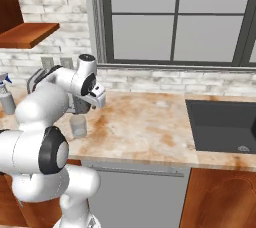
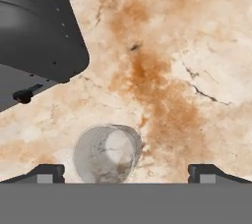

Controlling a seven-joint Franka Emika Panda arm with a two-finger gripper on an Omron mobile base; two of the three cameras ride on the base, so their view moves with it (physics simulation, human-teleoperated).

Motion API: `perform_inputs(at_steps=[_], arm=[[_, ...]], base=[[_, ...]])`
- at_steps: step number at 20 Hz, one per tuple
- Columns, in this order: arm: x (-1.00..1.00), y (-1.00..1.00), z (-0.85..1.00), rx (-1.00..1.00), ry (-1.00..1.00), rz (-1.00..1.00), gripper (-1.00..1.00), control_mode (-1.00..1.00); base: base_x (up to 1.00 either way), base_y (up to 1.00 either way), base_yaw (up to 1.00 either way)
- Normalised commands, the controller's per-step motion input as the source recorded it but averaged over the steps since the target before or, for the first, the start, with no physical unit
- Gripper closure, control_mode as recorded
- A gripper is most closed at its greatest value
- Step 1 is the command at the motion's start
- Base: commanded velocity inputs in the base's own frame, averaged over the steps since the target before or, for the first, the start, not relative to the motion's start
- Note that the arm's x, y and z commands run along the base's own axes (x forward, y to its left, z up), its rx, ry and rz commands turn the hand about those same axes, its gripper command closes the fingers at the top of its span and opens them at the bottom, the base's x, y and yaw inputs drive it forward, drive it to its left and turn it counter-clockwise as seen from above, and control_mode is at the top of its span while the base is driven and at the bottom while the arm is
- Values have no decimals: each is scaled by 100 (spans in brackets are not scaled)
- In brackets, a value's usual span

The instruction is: Move the glass cup from next to the sink to the open cabinet. Then, move the bowl with the eggplant to the fridge to clear the area for faucet cleaning.

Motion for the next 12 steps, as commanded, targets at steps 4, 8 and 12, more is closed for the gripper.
perform_inputs(at_steps=[4,8,12], arm=[[-18,34,-54,-5,12,25,-100,-100],[-37,0,-70,-10,8,21,-100,-100],[-8,-13,-39,-3,1,11,-100,-100]], base=[[0,0,0],[0,0,0],[0,0,0]])
